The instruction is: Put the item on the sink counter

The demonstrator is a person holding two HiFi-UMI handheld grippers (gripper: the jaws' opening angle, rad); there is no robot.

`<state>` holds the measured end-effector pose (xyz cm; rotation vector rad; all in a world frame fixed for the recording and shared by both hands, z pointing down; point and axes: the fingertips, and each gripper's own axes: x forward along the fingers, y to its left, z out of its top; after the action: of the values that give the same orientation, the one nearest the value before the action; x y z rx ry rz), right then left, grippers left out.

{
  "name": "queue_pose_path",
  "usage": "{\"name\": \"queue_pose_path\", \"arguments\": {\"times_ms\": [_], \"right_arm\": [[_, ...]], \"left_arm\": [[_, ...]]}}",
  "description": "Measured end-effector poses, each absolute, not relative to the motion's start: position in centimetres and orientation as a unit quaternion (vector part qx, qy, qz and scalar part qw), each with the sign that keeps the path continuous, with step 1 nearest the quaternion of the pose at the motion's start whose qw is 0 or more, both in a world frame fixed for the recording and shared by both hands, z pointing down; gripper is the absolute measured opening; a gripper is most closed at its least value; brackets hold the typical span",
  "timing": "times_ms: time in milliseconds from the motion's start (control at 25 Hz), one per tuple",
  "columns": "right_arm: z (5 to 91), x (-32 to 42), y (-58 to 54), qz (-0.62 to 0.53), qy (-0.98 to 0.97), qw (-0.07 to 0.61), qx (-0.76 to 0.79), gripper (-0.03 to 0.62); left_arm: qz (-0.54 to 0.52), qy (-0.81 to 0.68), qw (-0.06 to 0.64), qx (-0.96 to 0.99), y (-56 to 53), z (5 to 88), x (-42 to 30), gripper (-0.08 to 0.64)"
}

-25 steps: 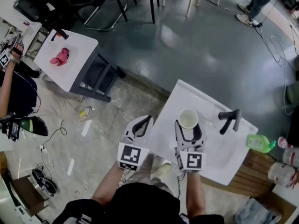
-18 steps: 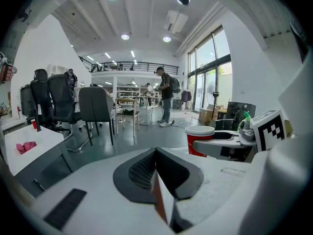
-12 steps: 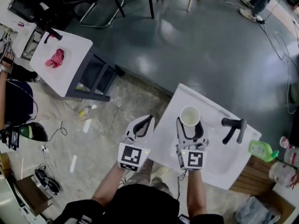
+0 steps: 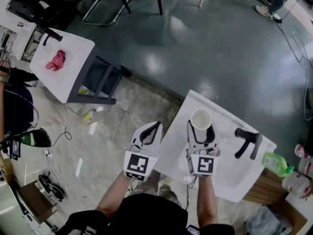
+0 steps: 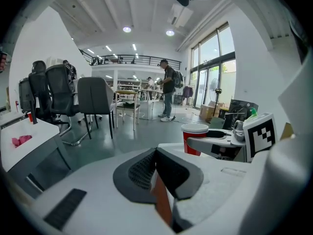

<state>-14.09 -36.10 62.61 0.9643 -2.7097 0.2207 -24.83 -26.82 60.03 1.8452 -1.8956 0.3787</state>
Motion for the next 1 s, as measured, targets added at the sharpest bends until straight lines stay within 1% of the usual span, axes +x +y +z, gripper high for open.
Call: {"name": "queue_pose_path", "arguments": {"times_ms": [120,240,320,440,600,760,880,1000], "right_arm": [[62.8,-14.7,-36.9,0.077,-0.932,0.113,0.336,0.285],[63.7,-14.9,-37.4,0.073,-0.932,0.118,0.335,0.286],[64.0,-15.2,-37.8,0.072,-0.932,0.114,0.335,0.287],[65.2,-15.4,-38.1,0.077,-0.93,0.134,0.334,0.287],[65.8,-16.2,-38.5,0.079,-0.932,0.121,0.332,0.287],[66.5,-16.6,-38.7,0.077,-0.932,0.128,0.33,0.287],[67.4,-16.3,-38.6,0.076,-0.929,0.15,0.33,0.287],[68.1,-15.8,-38.5,0.077,-0.927,0.159,0.332,0.288]], "left_arm": [[0.139,-0.691,0.229,0.671,-27.2,60.4,-25.3,0.002],[0.142,-0.689,0.243,0.668,-27.2,61.2,-25.4,0.002],[0.142,-0.689,0.24,0.669,-27.4,61.4,-25.5,0.002],[0.145,-0.689,0.244,0.667,-27.4,62.1,-25.6,0.003],[0.148,-0.689,0.25,0.664,-27.4,62.8,-26.0,0.002],[0.152,-0.689,0.254,0.661,-27.2,63.5,-26.2,0.002],[0.152,-0.689,0.257,0.661,-26.9,63.8,-26.1,0.002],[0.152,-0.69,0.246,0.664,-27.0,63.6,-26.1,0.002]]}}
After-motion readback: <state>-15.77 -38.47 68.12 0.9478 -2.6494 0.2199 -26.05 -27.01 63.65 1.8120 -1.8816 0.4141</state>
